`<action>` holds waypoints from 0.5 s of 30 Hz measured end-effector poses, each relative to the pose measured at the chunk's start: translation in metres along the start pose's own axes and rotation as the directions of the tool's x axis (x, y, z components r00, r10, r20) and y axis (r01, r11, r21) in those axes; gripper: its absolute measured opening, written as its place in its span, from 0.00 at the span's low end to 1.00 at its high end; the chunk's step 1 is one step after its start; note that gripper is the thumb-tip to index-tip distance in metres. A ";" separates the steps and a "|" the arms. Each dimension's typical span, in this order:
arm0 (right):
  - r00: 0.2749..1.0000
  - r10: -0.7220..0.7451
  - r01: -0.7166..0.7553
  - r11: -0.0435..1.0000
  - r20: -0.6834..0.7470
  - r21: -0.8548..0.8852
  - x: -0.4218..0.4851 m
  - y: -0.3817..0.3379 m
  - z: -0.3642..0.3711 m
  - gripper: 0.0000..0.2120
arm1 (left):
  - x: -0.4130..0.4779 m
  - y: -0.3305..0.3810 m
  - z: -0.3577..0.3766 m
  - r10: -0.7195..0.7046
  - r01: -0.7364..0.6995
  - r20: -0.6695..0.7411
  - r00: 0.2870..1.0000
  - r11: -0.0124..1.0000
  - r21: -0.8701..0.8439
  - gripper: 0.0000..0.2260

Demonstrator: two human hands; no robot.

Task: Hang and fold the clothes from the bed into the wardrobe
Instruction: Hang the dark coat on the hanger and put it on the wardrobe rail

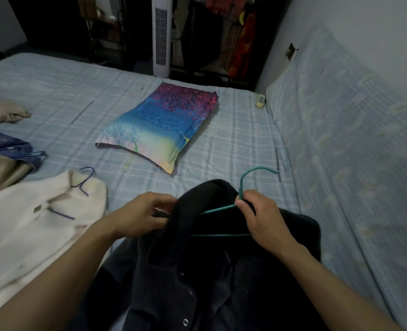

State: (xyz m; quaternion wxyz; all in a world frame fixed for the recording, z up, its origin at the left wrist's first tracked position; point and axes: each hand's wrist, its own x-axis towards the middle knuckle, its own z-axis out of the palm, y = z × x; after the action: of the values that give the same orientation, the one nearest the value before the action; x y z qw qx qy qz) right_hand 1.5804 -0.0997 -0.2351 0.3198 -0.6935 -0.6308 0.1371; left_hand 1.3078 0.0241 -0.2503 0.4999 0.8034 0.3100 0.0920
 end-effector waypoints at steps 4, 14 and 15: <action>1.000 -0.005 0.005 1.000 0.004 -0.008 -0.002 -0.011 0.000 0.12 | -0.002 0.017 0.012 0.110 -0.109 -0.094 0.989 0.994 0.014 0.22; 1.000 -0.016 0.015 0.999 -0.017 -0.034 -0.015 -0.041 -0.002 0.10 | -0.010 0.031 0.059 0.273 -0.144 -0.341 0.900 0.922 0.358 0.37; 1.000 -0.022 0.021 0.999 -0.018 -0.035 -0.018 -0.043 -0.002 0.10 | -0.008 0.030 0.063 0.271 -0.119 -0.353 0.895 0.911 0.395 0.37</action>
State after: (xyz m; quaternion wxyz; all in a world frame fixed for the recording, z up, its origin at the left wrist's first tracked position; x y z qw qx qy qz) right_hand 1.5445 -0.1174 -0.2106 0.3149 -0.6933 -0.6377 0.1163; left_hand 1.3423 -0.0372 -0.2534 0.2566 0.8731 0.3336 0.2460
